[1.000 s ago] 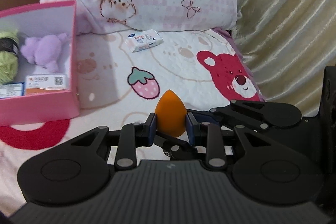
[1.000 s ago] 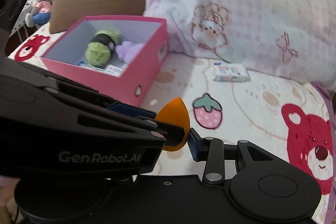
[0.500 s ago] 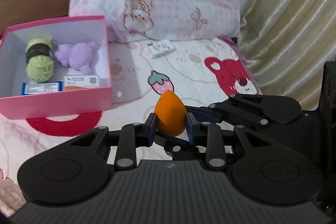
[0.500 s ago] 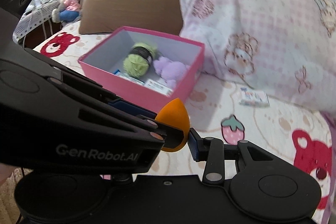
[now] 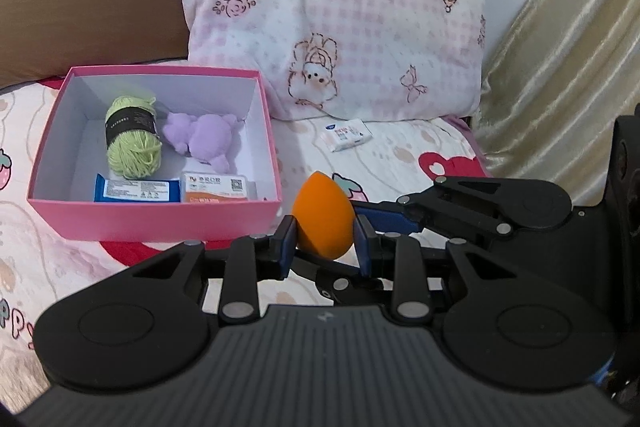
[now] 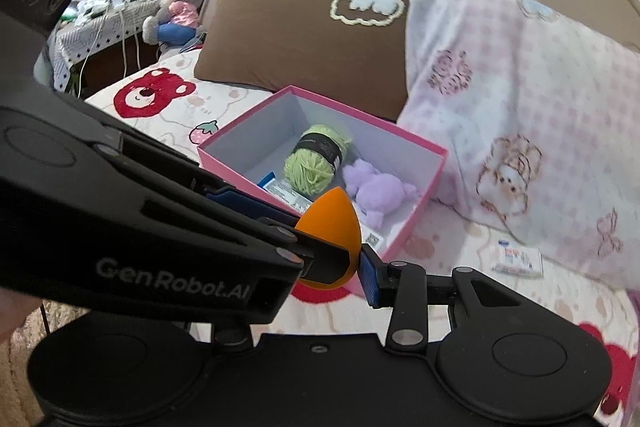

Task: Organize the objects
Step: 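Lift the orange sponge with the right gripper toward the pink box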

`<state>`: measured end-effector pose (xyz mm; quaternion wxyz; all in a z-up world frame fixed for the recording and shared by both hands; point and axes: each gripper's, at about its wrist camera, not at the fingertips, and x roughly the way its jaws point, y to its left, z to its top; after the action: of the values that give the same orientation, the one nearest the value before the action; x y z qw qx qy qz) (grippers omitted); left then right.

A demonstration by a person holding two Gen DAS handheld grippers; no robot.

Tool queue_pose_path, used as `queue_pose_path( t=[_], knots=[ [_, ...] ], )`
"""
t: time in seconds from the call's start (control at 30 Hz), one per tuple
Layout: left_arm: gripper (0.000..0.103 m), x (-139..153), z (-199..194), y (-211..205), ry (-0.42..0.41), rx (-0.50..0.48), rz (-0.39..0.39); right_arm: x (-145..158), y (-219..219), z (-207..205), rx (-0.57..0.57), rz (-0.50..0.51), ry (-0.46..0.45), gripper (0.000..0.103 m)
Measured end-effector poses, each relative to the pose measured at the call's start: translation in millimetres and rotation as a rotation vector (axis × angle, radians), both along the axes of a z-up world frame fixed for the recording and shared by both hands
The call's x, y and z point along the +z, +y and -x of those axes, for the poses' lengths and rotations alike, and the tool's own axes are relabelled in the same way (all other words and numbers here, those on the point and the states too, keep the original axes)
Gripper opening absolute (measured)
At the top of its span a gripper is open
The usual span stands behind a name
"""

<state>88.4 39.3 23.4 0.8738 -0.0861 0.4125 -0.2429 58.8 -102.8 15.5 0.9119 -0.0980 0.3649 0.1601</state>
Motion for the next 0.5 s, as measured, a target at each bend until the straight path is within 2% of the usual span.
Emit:
queue_pose_path(
  t=[0.13,0.5],
  knots=[
    [0.029,5,-18,13,-0.003,0.009,0.018,7,1,-20,0.0,-0.04,0.012,0.045],
    [0.029,21,-62,41,-0.055,0.069,0.054,24,15,-70,0.056,-0.027,-0.045,0.045]
  ],
)
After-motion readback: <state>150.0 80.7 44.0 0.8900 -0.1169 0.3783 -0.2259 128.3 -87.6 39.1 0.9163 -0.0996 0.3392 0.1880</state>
